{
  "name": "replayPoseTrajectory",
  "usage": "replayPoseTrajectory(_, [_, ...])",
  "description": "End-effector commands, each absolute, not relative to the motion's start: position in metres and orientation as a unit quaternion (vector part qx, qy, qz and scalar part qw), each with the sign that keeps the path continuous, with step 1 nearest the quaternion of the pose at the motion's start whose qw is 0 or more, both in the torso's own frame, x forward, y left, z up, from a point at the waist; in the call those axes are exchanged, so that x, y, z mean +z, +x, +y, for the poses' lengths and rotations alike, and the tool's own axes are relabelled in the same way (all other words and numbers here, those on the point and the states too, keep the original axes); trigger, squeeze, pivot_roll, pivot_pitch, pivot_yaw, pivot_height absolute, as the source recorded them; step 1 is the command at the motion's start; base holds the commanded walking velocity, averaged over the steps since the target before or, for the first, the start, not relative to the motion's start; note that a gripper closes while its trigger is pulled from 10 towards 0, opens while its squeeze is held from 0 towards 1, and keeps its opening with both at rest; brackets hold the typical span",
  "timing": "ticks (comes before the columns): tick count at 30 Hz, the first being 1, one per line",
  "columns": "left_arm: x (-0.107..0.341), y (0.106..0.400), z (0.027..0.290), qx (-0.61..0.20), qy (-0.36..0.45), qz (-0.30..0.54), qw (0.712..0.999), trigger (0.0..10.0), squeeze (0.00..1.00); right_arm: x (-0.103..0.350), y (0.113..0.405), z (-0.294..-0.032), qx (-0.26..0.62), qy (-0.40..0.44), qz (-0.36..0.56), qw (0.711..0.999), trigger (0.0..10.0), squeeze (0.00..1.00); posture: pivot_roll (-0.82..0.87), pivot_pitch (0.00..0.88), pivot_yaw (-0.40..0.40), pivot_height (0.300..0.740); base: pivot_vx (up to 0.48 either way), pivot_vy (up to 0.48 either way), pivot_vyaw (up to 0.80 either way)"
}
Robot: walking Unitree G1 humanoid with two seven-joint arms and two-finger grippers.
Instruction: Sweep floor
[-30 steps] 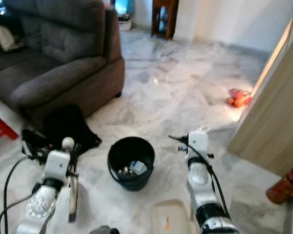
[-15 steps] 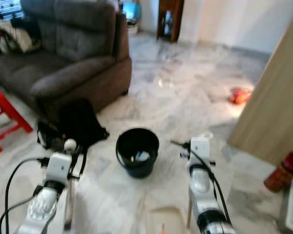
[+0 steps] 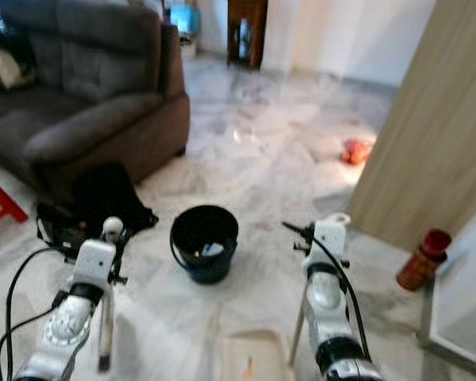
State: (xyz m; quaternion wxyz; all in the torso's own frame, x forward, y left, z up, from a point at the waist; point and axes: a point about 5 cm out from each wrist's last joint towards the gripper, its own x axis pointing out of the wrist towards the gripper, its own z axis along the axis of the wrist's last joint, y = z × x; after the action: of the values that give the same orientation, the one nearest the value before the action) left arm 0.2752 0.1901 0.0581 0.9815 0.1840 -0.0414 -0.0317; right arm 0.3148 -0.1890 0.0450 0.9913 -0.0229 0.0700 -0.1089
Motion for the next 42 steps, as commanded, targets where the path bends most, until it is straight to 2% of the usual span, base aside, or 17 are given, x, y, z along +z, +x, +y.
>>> replayPoseTrajectory(1, [0.067, 0.28, 0.19, -0.033, 0.19, -0.062, 0.979, 10.0, 0.0, 0.054, 0.32, -0.191, -0.112, -0.02, 0.051, 0.992, 10.0, 0.0, 0.16, 0.0, -0.004, 0.74, 0.0, 0.0, 0.0])
replayPoseTrajectory(4, [0.067, 0.28, 0.19, -0.031, 0.189, -0.062, 0.98, 10.0, 0.0, 0.055, 0.322, -0.191, -0.113, -0.022, 0.052, 0.992, 10.0, 0.0, 0.17, 0.0, -0.01, 0.74, 0.0, 0.0, 0.0])
replayPoseTrajectory(20, [0.064, 0.282, 0.19, -0.022, 0.188, -0.054, 0.98, 10.0, 0.0, 0.058, 0.325, -0.191, -0.104, -0.025, 0.049, 0.993, 10.0, 0.0, 0.16, 0.0, -0.034, 0.74, 0.0, 0.0, -0.8])
replayPoseTrajectory(28, [0.053, 0.282, 0.194, -0.009, 0.174, -0.015, 0.985, 10.0, 0.0, 0.053, 0.32, -0.194, -0.113, -0.027, 0.052, 0.992, 10.0, 0.0, 0.12, 0.0, -0.001, 0.74, 0.0, 0.0, -0.79])
replayPoseTrajectory(36, [0.063, 0.298, 0.187, -0.02, 0.15, -0.021, 0.988, 10.0, 0.0, 0.055, 0.322, -0.194, -0.121, -0.024, 0.049, 0.991, 10.0, 0.0, 0.08, 0.0, 0.036, 0.74, 0.0, -0.332, -0.78])
replayPoseTrajectory(42, [0.068, 0.309, 0.181, -0.027, 0.153, -0.024, 0.988, 10.0, 0.0, 0.061, 0.325, -0.201, -0.129, -0.028, 0.04, 0.99, 10.0, 0.0, 0.06, 0.0, 0.039, 0.74, 0.0, 0.0, -0.77])
